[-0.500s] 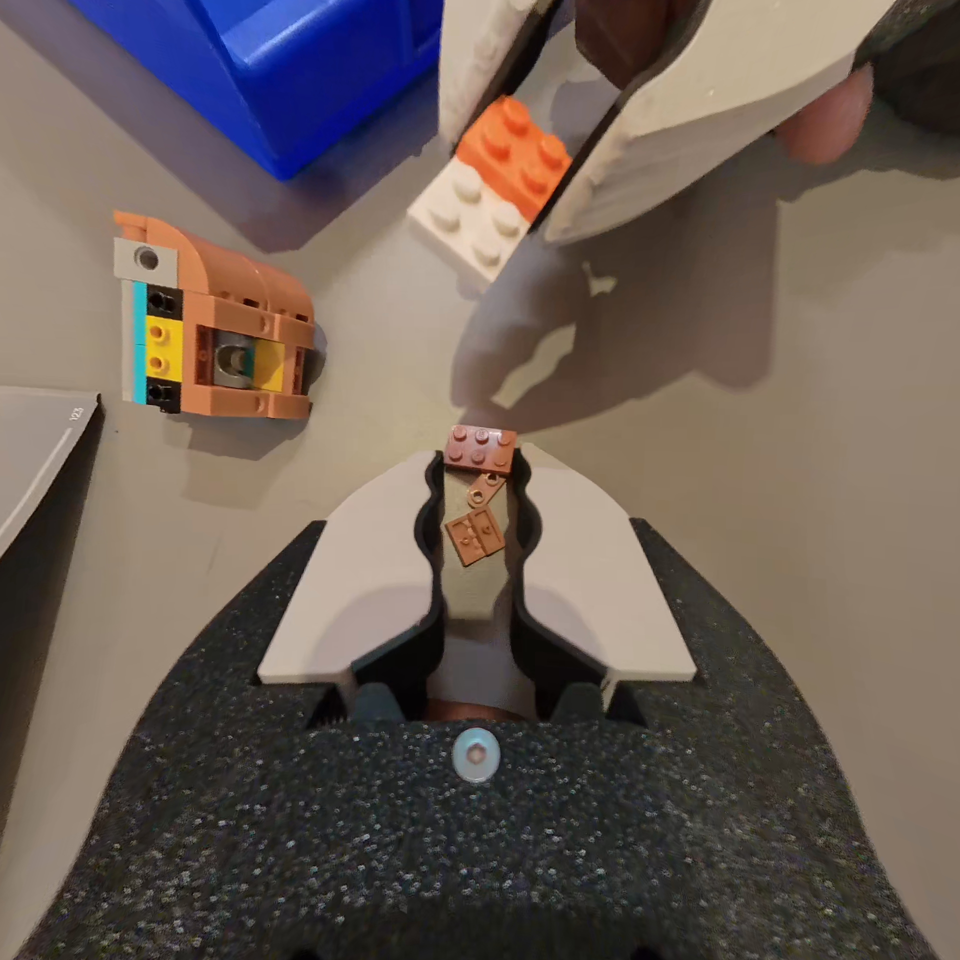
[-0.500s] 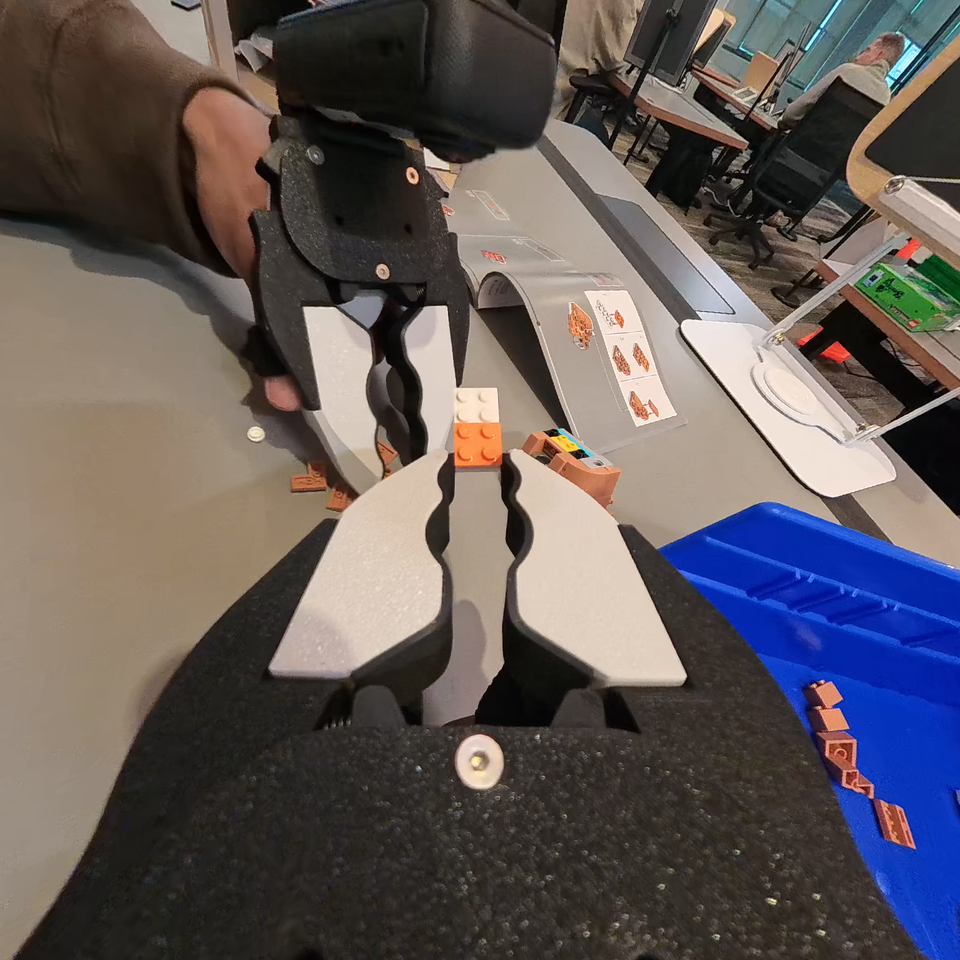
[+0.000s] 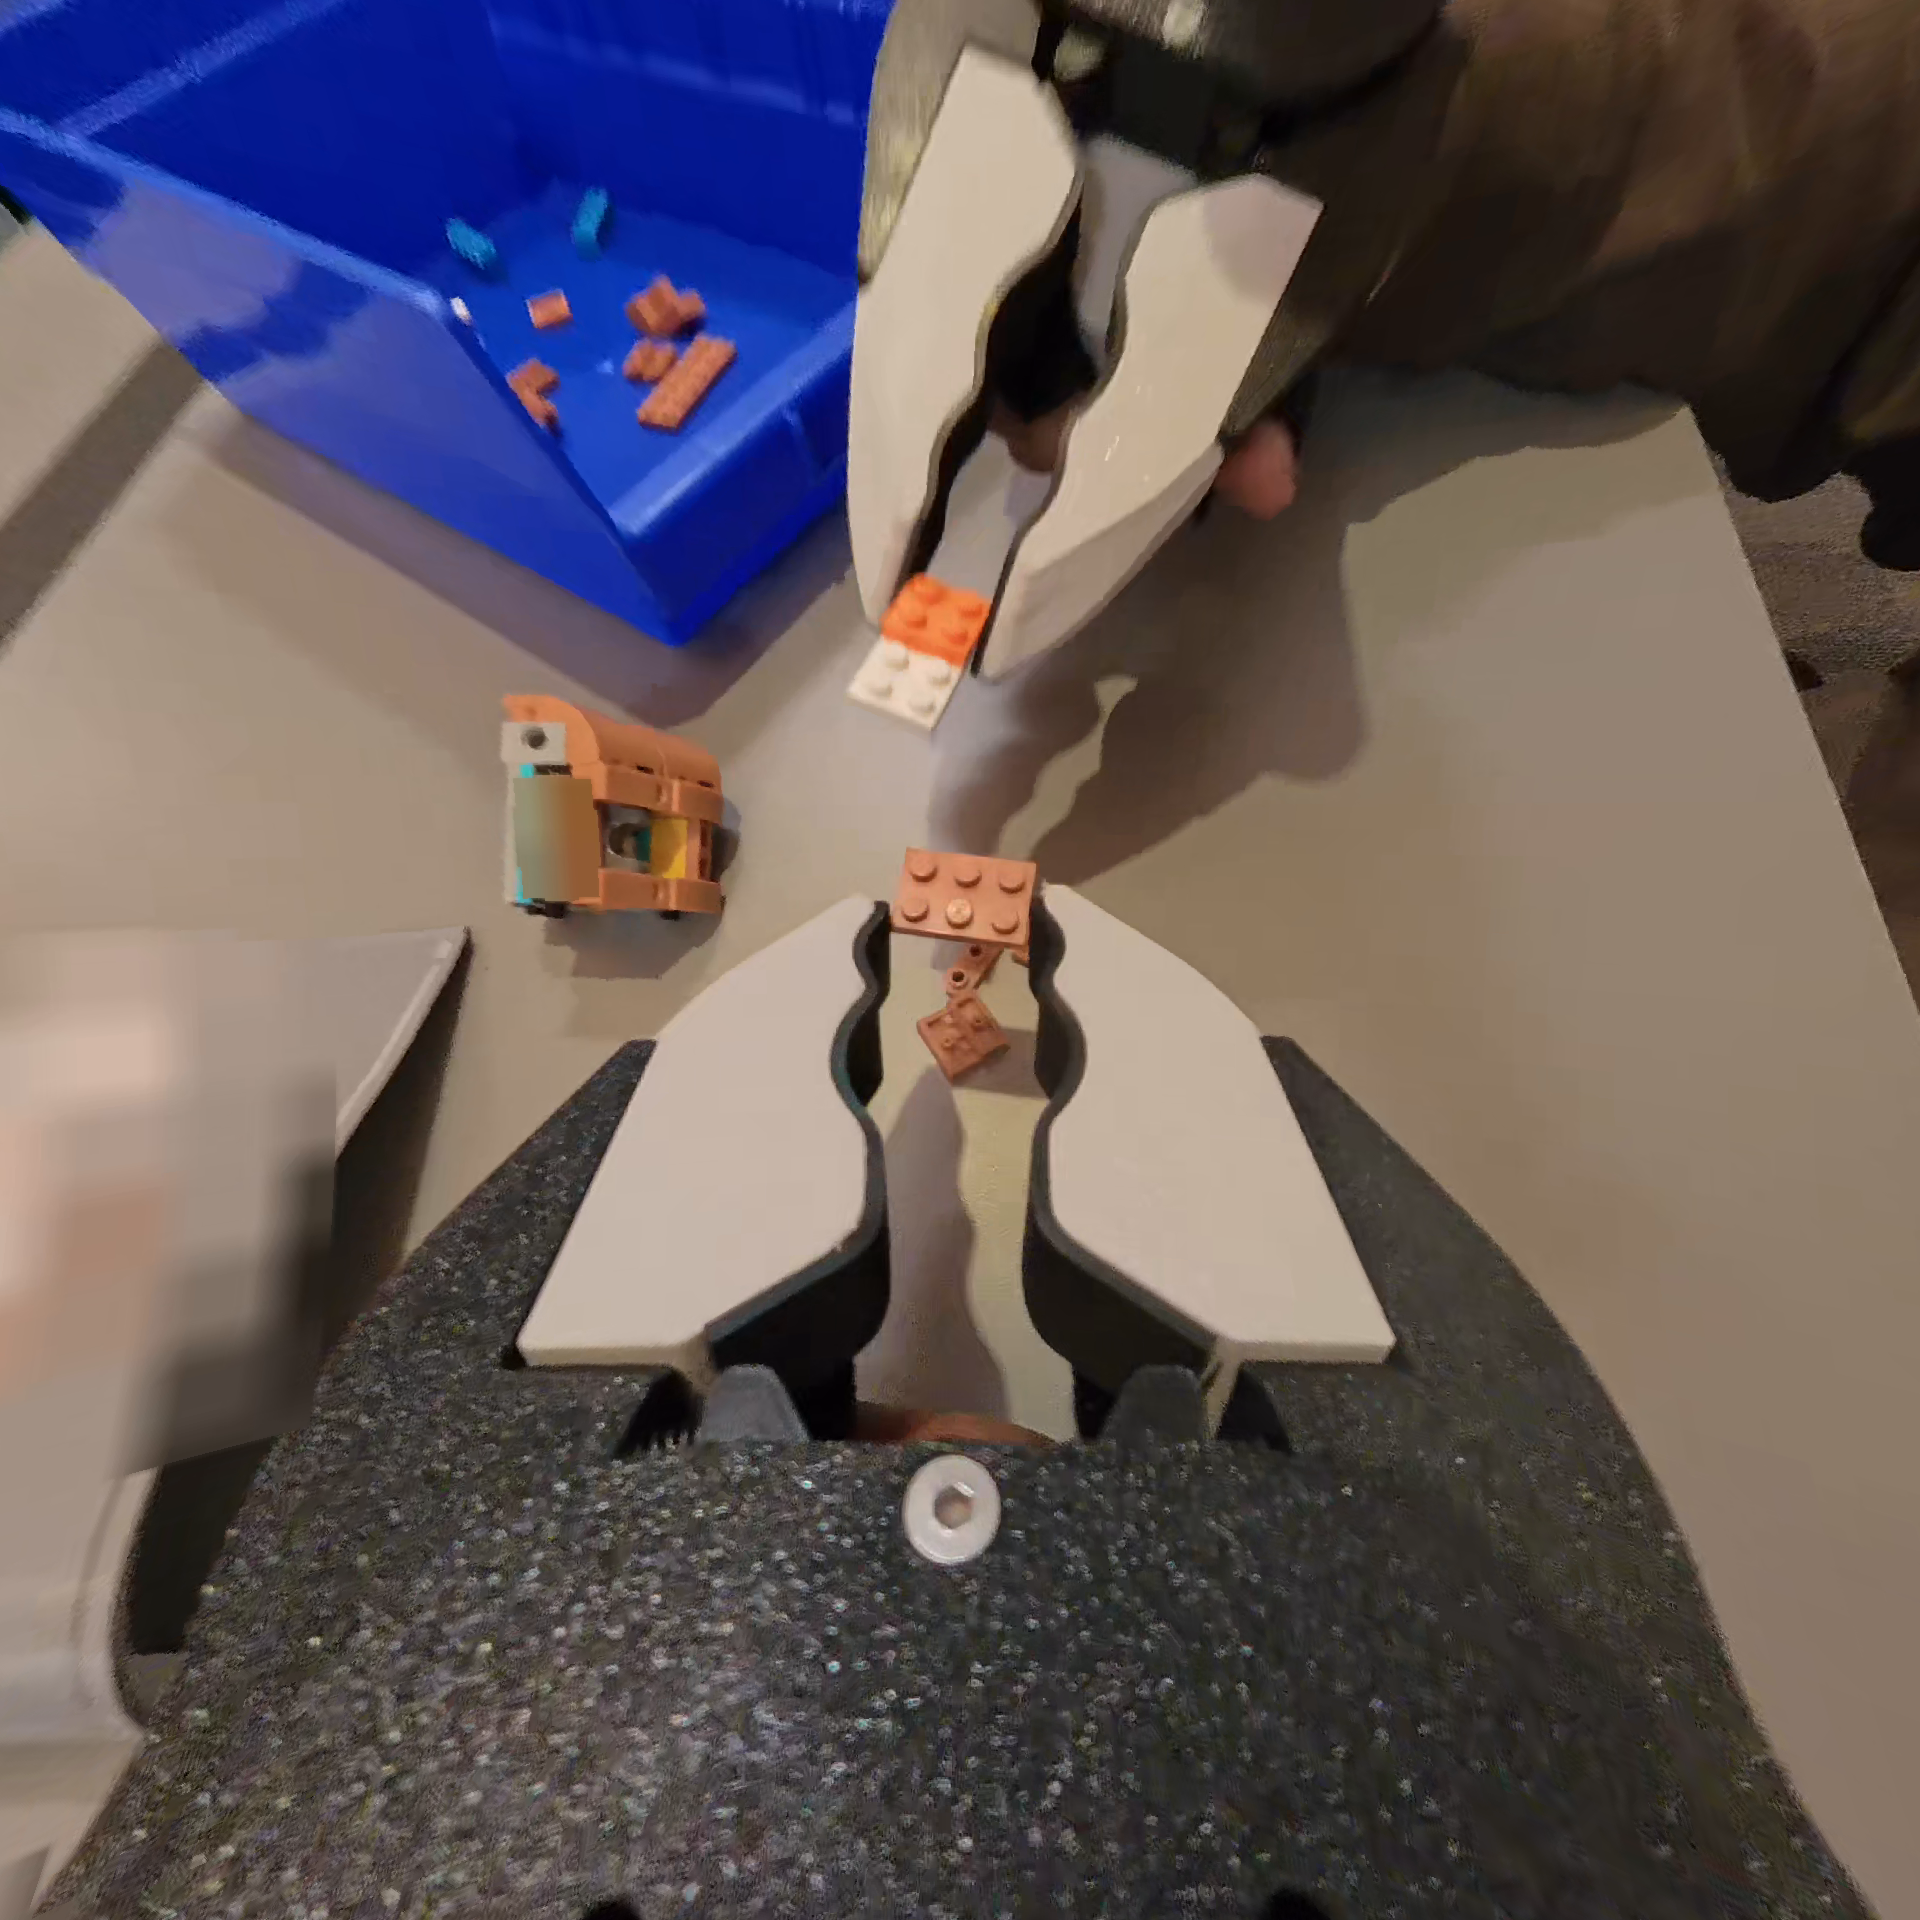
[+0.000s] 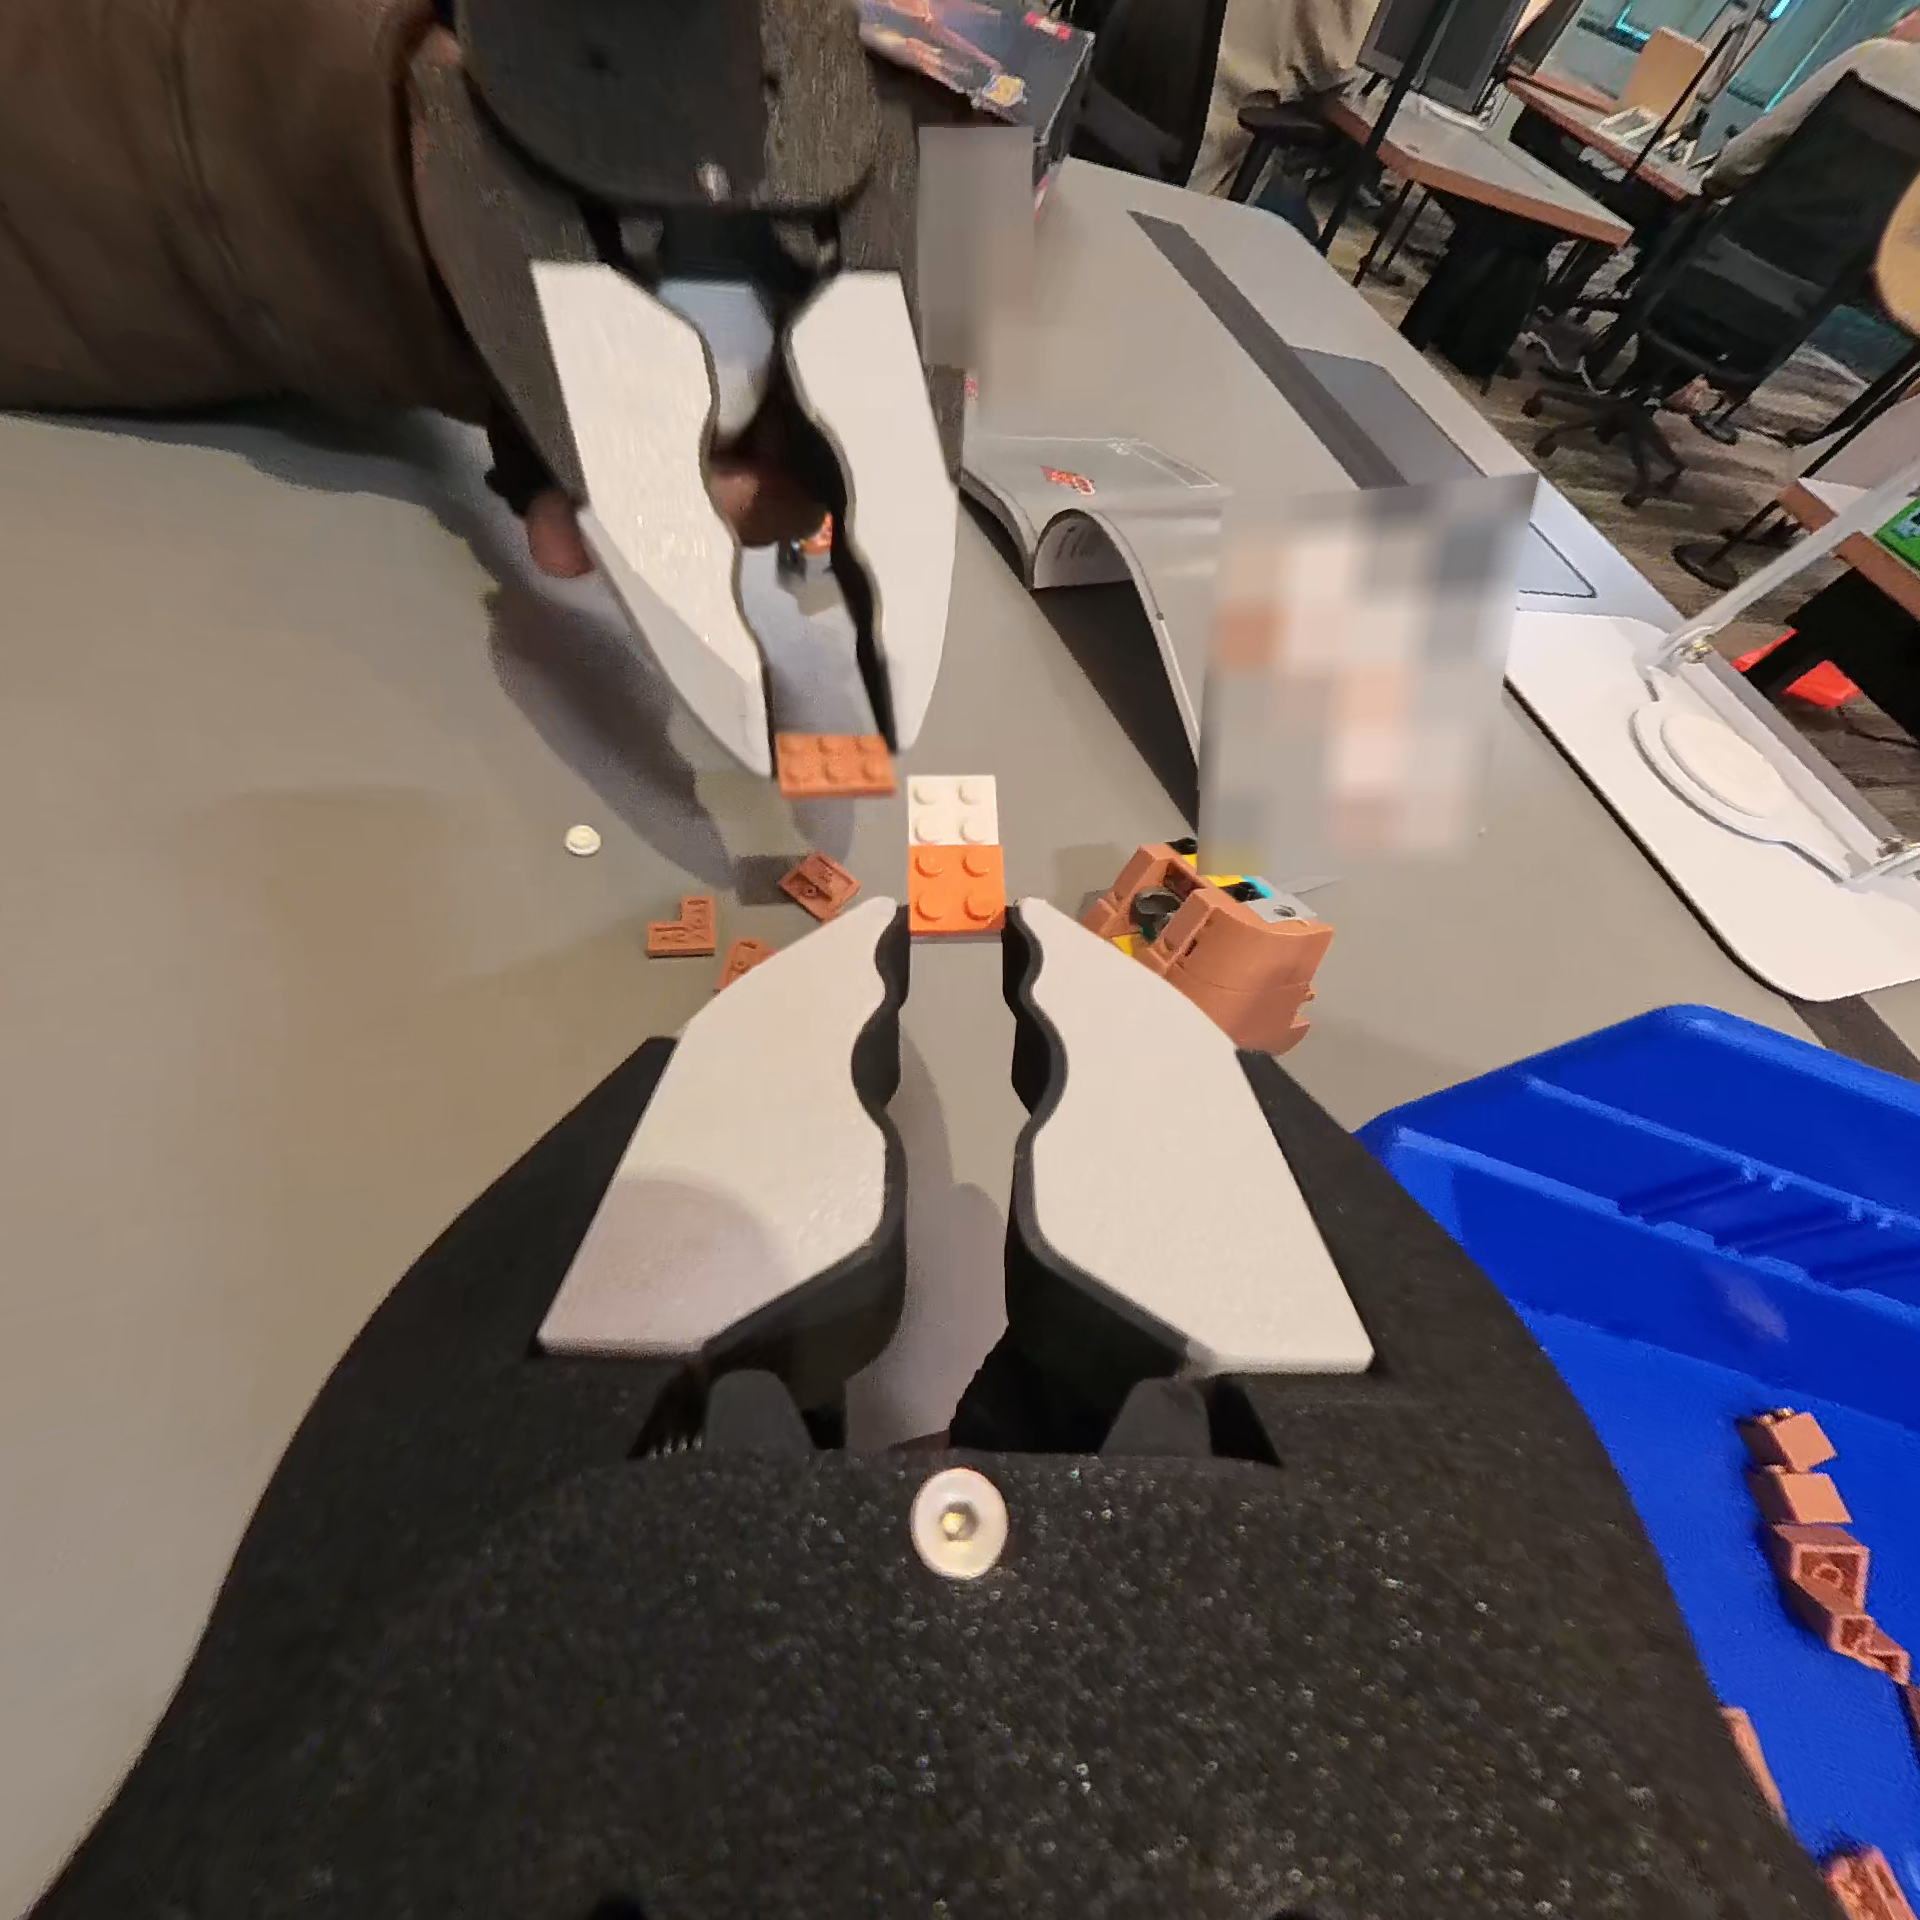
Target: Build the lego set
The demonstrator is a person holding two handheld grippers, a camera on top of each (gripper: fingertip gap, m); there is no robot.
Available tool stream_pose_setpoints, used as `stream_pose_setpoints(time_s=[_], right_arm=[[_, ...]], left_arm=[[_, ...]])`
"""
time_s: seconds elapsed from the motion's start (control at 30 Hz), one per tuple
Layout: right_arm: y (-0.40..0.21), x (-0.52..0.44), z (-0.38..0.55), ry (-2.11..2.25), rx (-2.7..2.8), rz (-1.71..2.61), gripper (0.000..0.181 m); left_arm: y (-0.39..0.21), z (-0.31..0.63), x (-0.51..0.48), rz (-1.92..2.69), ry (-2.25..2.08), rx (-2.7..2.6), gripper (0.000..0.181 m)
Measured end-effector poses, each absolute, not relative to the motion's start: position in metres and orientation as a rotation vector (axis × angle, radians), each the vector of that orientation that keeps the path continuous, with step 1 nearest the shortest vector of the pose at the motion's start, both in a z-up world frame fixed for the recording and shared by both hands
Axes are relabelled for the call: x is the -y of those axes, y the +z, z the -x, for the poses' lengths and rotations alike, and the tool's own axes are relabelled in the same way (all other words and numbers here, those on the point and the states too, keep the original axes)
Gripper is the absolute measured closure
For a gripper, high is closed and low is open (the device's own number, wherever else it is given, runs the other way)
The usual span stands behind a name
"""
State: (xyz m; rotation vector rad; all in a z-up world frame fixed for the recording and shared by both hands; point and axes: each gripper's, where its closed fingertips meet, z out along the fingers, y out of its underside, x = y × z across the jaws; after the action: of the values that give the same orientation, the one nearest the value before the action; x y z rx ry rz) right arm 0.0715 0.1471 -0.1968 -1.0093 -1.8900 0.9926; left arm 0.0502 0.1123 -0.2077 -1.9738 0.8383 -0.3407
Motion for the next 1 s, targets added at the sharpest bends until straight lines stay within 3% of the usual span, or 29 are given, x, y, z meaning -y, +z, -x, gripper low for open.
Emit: stream_pose_setpoints(time_s=[0.23,1.0], right_arm=[[-0.203,-0.132,-0.071,1.004,1.935,0.987,0.165],[-0.207,-0.111,-0.069,1.058,1.971,0.951,0.165]], left_arm=[[-0.184,-0.058,-0.106,1.824,-0.225,-0.930,0.156],[-0.197,-0.067,-0.104,1.892,-0.146,-1.000,0.155]])
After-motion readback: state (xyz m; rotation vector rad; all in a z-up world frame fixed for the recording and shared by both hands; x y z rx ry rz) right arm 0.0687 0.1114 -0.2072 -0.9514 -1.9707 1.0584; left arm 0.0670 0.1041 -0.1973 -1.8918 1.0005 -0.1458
